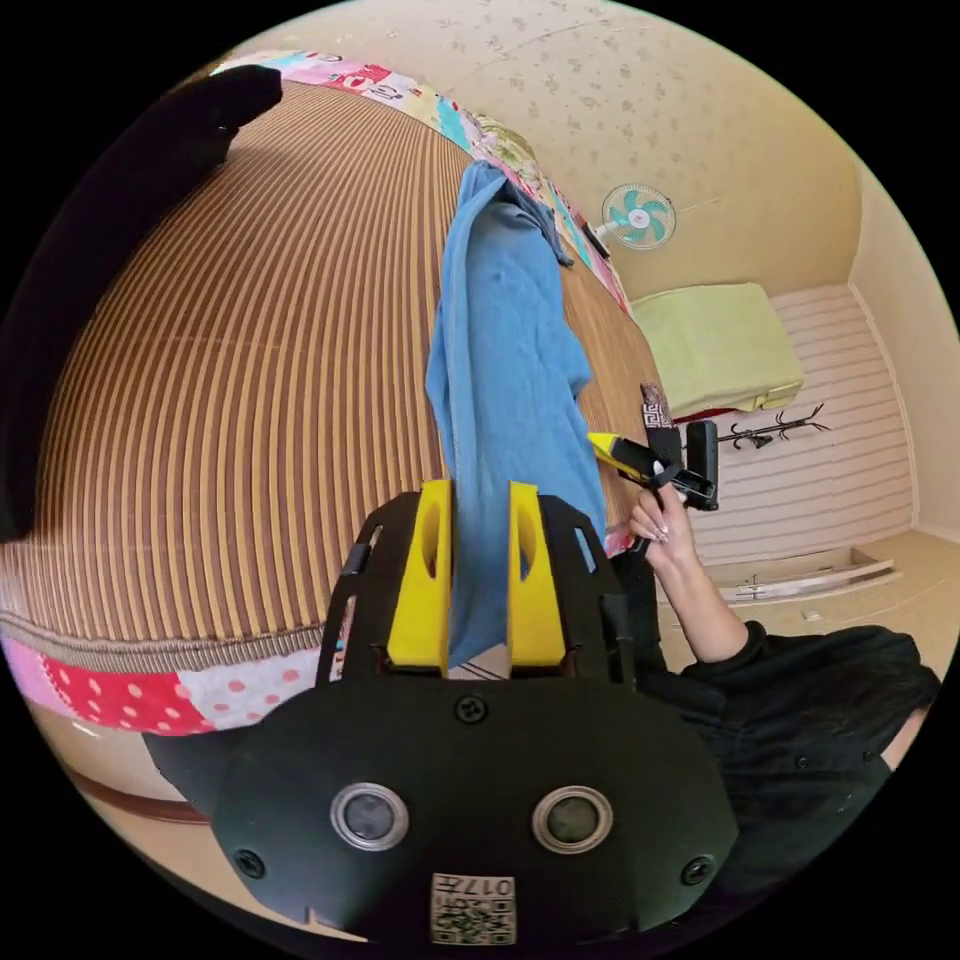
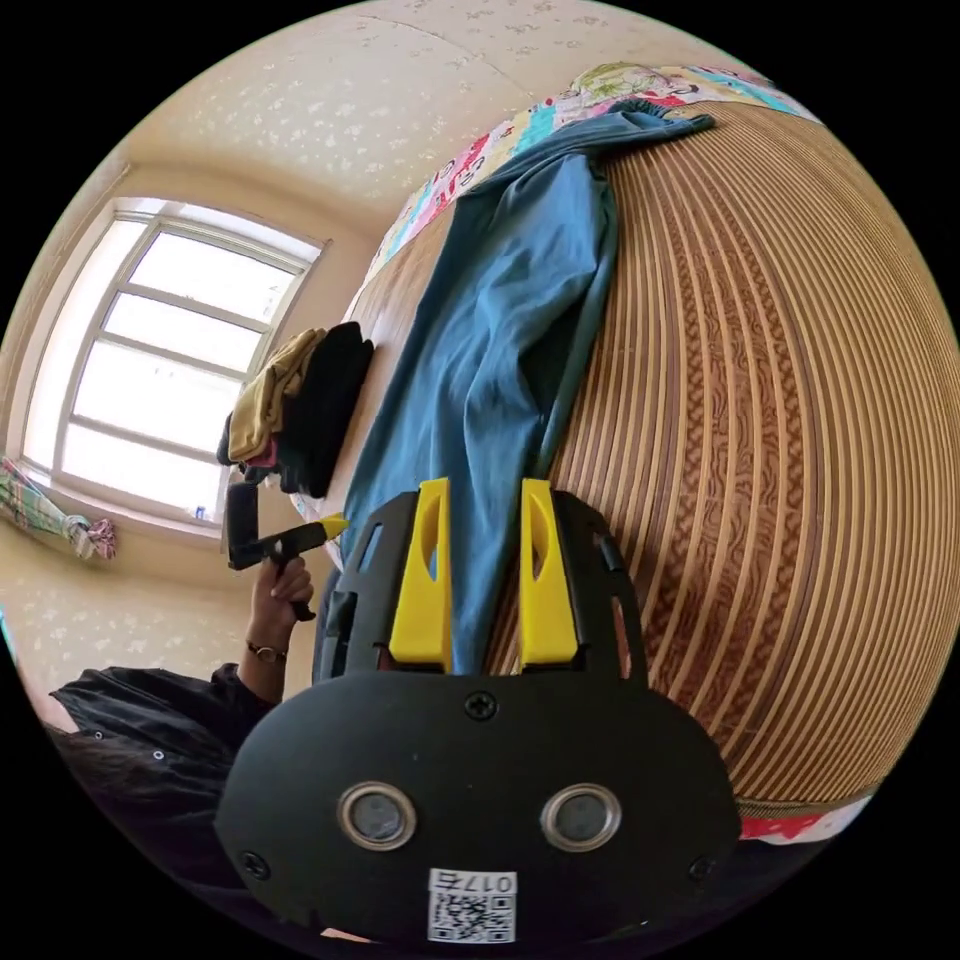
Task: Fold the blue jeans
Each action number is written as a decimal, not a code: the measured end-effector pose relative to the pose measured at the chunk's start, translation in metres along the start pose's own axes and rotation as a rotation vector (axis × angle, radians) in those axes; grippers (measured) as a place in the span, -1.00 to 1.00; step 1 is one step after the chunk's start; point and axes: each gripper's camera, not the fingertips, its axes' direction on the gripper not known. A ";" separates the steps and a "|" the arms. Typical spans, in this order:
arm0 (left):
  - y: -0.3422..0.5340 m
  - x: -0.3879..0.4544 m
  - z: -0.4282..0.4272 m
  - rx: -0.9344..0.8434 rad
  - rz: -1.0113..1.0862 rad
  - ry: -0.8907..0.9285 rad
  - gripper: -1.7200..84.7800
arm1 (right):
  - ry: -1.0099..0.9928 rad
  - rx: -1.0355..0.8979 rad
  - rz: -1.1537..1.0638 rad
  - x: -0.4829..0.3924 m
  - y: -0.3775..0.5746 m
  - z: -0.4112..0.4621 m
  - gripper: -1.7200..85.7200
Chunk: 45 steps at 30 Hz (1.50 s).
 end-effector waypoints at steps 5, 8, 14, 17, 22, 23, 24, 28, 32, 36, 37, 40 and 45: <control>0.042 0.028 0.028 -0.137 0.091 0.086 -0.89 | -0.040 -0.144 -0.135 -0.004 0.064 -0.031 -0.92; 0.093 0.029 0.062 -0.345 0.044 0.172 -0.88 | -0.127 -0.250 -0.162 0.014 0.122 -0.058 -0.92; 0.139 0.038 0.065 -0.240 -0.041 0.068 -0.83 | -0.151 -0.239 -0.011 0.080 0.177 -0.091 -0.83; 0.114 0.074 0.046 -0.057 0.059 0.059 -0.73 | -0.291 0.011 0.033 0.105 0.162 -0.127 -0.81; 0.068 0.130 0.091 -0.096 0.139 -0.164 -0.58 | -0.269 0.059 0.080 0.122 0.131 -0.126 -0.77; 0.069 0.140 0.098 -0.078 0.131 -0.247 -0.57 | -0.257 0.055 0.077 0.121 0.130 -0.125 -0.76; 0.075 0.149 0.104 -0.050 0.127 -0.296 -0.58 | -0.240 0.044 0.071 0.120 0.130 -0.123 -0.75; 0.103 0.175 0.125 0.065 0.121 -0.421 -0.58 | -0.274 0.057 0.088 0.127 0.144 -0.118 -0.74; 0.117 0.210 0.154 0.090 0.148 -0.648 -0.66 | -0.226 0.140 0.082 0.114 0.152 -0.122 -0.75; 0.117 0.201 0.147 0.095 0.124 -0.564 -0.72 | -0.166 0.123 -0.051 0.069 0.090 -0.116 -0.74; 0.117 0.198 0.145 0.094 0.120 -0.545 -0.73 | -0.185 0.145 -0.053 0.067 0.063 -0.117 -0.73; 0.111 0.185 0.137 0.073 0.109 -0.463 -0.74 | -0.215 0.234 0.009 0.087 -0.010 -0.124 -0.72; 0.102 0.183 0.135 0.041 0.105 -0.455 -0.74 | -0.200 0.334 0.238 0.152 -0.121 -0.128 -0.67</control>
